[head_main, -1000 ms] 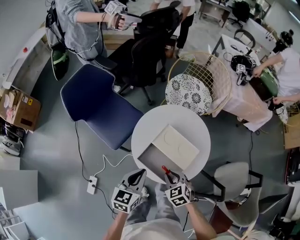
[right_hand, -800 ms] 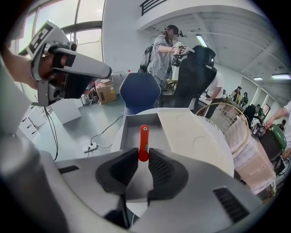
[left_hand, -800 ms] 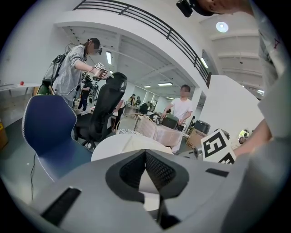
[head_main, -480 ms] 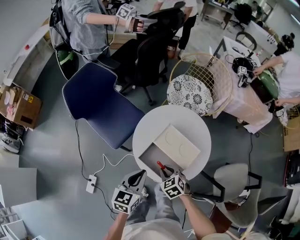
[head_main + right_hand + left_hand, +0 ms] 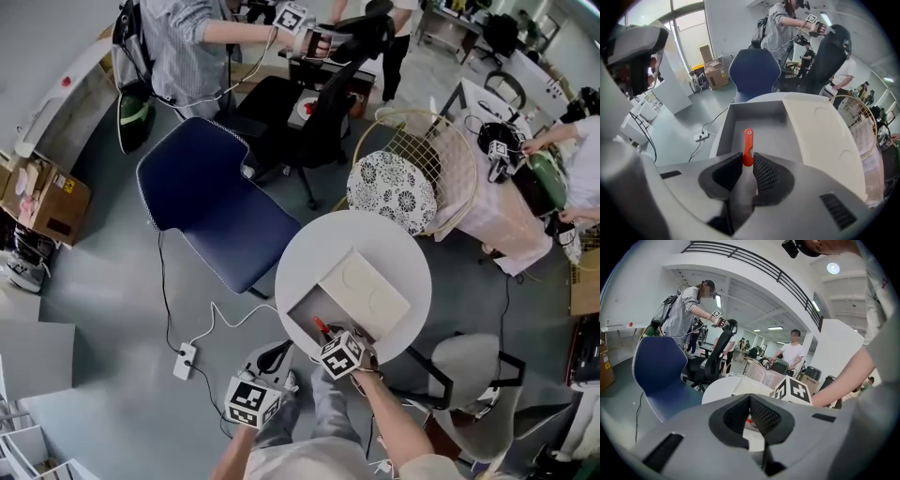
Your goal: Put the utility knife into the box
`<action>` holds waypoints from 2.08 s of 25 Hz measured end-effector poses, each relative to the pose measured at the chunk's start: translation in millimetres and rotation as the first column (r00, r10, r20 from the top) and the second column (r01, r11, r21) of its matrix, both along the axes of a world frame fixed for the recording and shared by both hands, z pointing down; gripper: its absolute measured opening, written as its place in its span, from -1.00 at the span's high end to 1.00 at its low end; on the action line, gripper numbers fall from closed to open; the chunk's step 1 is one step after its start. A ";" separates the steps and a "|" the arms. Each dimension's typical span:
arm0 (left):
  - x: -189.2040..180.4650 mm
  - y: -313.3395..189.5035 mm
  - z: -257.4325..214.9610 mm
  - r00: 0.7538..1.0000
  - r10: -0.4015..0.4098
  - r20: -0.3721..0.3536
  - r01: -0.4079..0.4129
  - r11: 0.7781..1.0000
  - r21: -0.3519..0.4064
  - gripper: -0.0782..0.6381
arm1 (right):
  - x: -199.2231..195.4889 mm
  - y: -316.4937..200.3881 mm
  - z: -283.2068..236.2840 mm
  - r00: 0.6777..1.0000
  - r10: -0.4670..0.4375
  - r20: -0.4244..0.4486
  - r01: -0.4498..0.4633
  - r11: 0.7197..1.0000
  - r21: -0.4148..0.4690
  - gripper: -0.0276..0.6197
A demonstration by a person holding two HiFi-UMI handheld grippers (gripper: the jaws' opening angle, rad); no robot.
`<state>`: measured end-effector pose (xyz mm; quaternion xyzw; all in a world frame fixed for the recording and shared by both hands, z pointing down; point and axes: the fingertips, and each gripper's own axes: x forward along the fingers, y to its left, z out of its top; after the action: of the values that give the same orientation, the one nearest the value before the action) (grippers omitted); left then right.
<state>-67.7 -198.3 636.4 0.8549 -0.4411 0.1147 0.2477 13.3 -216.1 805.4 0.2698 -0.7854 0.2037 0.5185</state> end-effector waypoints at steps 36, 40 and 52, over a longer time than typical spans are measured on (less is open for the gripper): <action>-11.9 6.2 -3.4 1.000 0.013 -0.009 -0.013 1.000 -0.004 0.75 | -13.6 1.7 1.1 1.000 -0.019 0.011 0.019 1.000 -0.008 0.40; 13.6 6.8 -7.4 1.000 0.026 -0.009 -0.026 1.000 0.011 0.75 | 4.5 -6.4 -16.4 0.999 0.017 0.043 -0.020 0.996 0.082 0.63; 28.9 13.4 -25.5 0.997 0.076 -0.008 -0.076 0.996 0.054 0.75 | 9.6 -2.9 -56.5 0.995 0.057 0.080 -0.073 0.974 0.217 0.86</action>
<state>-38.9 -184.8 610.9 0.8780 -0.4098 0.1080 0.2223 22.9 -219.0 749.0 0.3431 -0.8123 0.1423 0.4497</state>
